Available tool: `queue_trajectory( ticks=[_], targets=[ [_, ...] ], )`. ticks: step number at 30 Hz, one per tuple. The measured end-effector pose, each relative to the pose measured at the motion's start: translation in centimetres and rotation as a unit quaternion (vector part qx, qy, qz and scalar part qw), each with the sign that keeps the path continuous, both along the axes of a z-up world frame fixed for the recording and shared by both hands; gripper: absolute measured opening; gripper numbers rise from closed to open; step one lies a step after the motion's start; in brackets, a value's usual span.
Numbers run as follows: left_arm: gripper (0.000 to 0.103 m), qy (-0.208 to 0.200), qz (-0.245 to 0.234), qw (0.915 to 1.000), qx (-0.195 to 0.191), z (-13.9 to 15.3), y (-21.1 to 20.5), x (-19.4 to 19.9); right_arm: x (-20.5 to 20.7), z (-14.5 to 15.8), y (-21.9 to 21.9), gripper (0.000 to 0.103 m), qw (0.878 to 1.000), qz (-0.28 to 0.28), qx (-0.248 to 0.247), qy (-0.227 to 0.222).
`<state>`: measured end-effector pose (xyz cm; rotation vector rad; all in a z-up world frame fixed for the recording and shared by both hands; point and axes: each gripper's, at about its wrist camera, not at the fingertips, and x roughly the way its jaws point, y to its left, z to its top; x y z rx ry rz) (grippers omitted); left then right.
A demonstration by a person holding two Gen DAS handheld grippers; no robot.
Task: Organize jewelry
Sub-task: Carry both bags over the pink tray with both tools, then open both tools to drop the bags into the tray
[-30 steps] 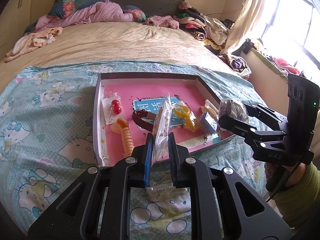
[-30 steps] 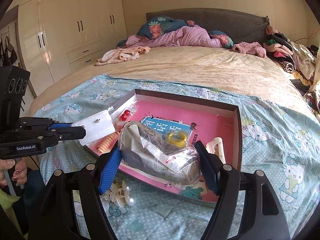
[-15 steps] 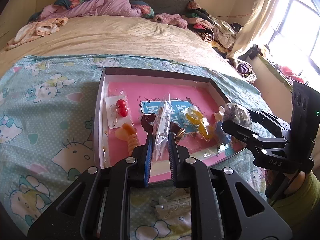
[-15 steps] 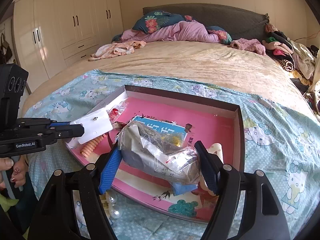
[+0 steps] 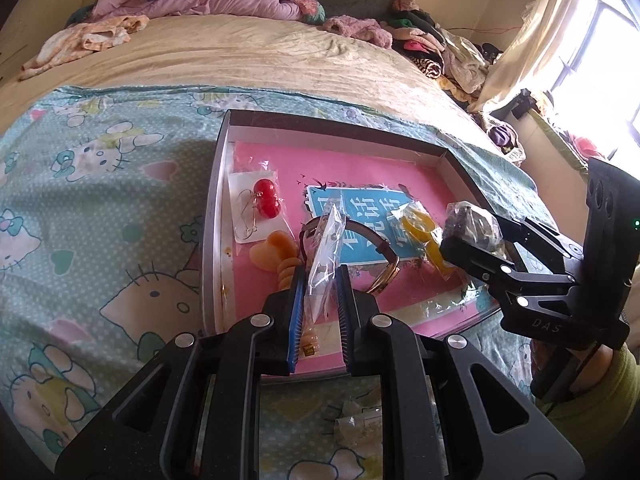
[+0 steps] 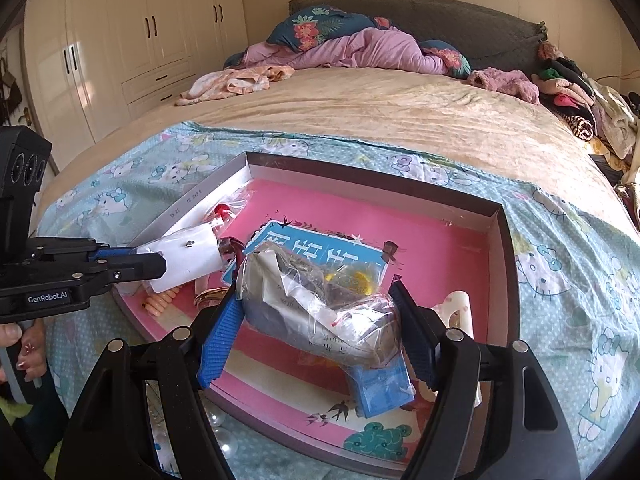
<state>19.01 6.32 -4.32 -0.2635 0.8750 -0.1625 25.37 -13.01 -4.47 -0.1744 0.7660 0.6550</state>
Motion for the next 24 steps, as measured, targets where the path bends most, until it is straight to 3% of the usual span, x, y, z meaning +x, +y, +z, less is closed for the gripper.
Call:
queue_trajectory(
  ticks=[14, 24],
  targets=[
    [0.009, 0.002, -0.001, 1.0, 0.0, 0.0, 0.0, -0.1, -0.2, -0.7, 0.0, 0.073, 1.0, -0.003, 0.009, 0.022],
    [0.009, 0.002, -0.001, 1.0, 0.001, 0.3, -0.1, -0.4, -2.0, 1.2, -1.8, 0.092, 0.999, -0.02, 0.035, 0.007]
  ],
)
